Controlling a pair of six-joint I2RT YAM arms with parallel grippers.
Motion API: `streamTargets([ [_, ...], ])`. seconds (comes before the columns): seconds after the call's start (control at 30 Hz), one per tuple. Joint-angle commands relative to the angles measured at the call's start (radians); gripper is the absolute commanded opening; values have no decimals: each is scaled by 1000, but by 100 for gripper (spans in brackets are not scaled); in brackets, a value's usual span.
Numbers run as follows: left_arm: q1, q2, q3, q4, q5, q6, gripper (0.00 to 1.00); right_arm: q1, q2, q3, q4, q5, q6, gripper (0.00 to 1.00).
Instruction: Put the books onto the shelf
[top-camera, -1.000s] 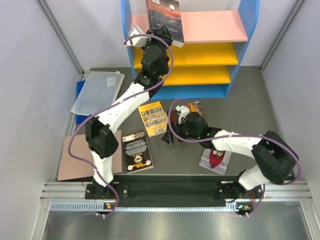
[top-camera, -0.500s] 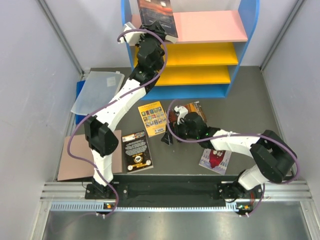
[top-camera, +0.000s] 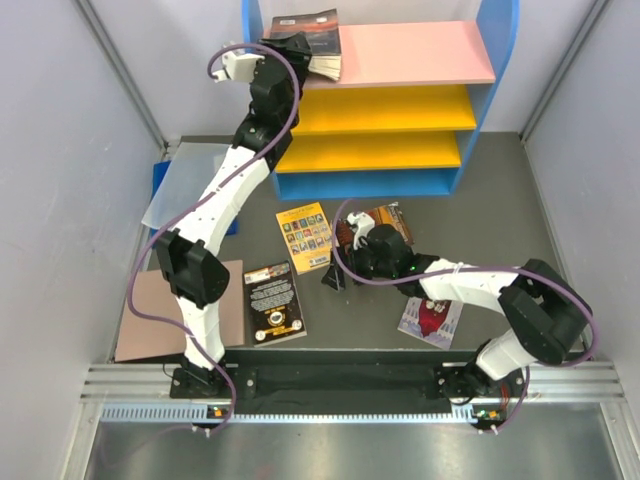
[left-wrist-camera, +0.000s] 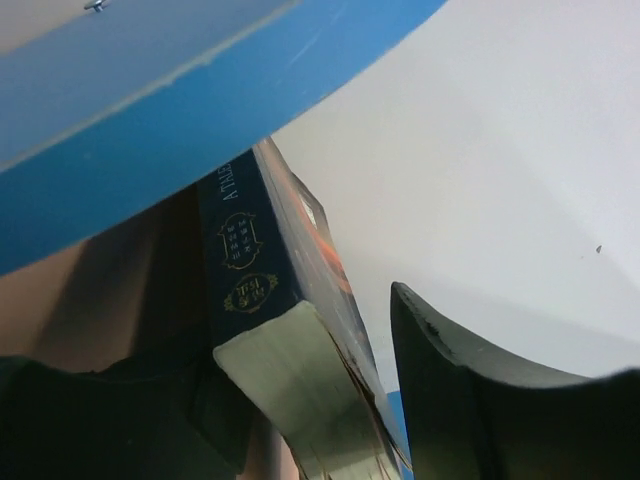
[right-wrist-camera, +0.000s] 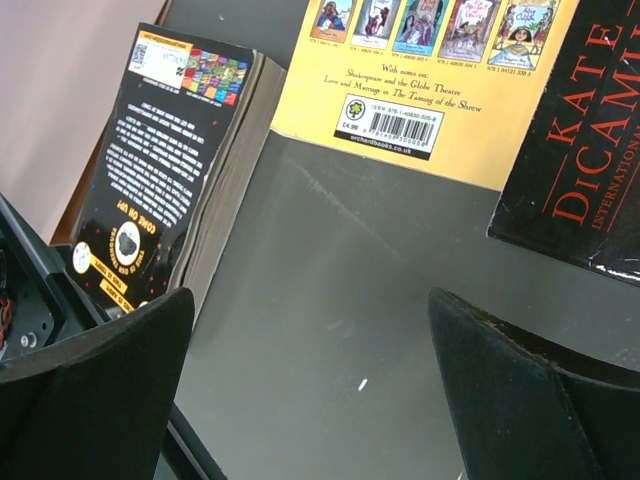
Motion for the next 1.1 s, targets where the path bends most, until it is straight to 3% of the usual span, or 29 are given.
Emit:
streamTargets([
  [0.0, 9, -45, 133, -6, 55, -27, 59, 24, 17, 58, 5, -7, -21, 100],
  [0.23, -2, -68, 142, -32, 79, 0, 74, 24, 25, 69, 2, -7, -24, 100],
  [0.27, -9, -74, 141, -40, 75, 32, 85, 24, 25, 69, 2, -7, -26, 100],
  [0.33, -20, -88, 122, -58, 39, 46, 91, 24, 25, 69, 2, -7, -26, 100],
  [0.37, -22, -103, 110, -65, 26, 43, 99, 25, 28, 69, 0, -7, -24, 100],
  [0.53, -22, -150, 30, -160, -27, 11, 99, 28, 27, 72, -3, -5, -27, 99],
  [0.73, -22, -246, -116, -160, -67, -3, 99, 28, 31, 77, -8, -5, -29, 100],
  [1.07, -20, -258, -76, -189, -67, 120, 99, 31, 36, 86, -15, -4, -29, 100],
])
